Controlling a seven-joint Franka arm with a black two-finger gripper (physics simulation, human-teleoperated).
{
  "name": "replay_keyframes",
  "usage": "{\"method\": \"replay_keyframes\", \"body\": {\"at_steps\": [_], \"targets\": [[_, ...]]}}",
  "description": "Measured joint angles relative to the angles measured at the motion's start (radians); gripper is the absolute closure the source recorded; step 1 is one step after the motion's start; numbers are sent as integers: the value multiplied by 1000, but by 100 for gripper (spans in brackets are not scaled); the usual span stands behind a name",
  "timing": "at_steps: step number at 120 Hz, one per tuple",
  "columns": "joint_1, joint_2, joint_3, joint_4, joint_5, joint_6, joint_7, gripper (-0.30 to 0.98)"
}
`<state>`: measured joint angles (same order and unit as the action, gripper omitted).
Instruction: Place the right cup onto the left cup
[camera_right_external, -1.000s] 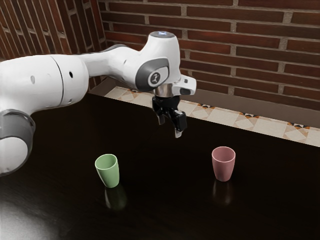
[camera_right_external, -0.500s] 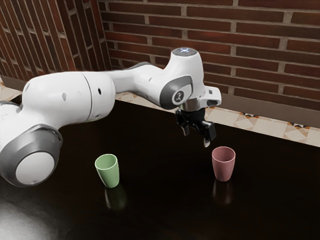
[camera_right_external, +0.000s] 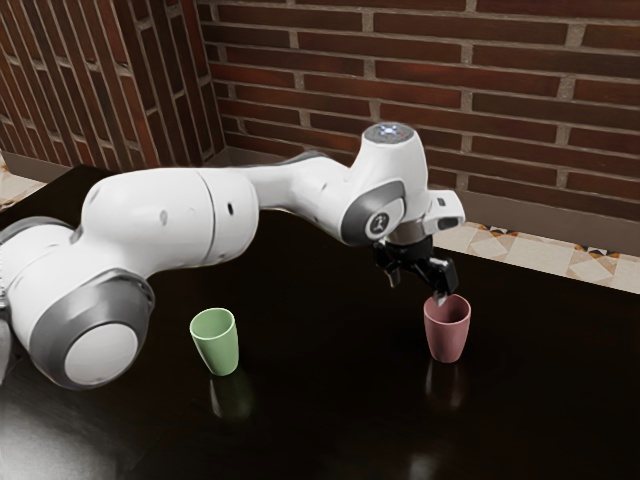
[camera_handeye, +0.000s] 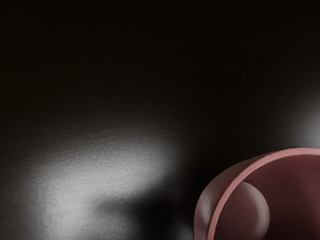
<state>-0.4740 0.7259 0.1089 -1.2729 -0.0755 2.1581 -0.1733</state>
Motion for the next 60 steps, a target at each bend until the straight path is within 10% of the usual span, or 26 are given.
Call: {"method": "replay_keyframes", "body": {"at_steps": [60], "targets": [[-9, 43, -1, -16, 1, 64, -72, 1]]}}
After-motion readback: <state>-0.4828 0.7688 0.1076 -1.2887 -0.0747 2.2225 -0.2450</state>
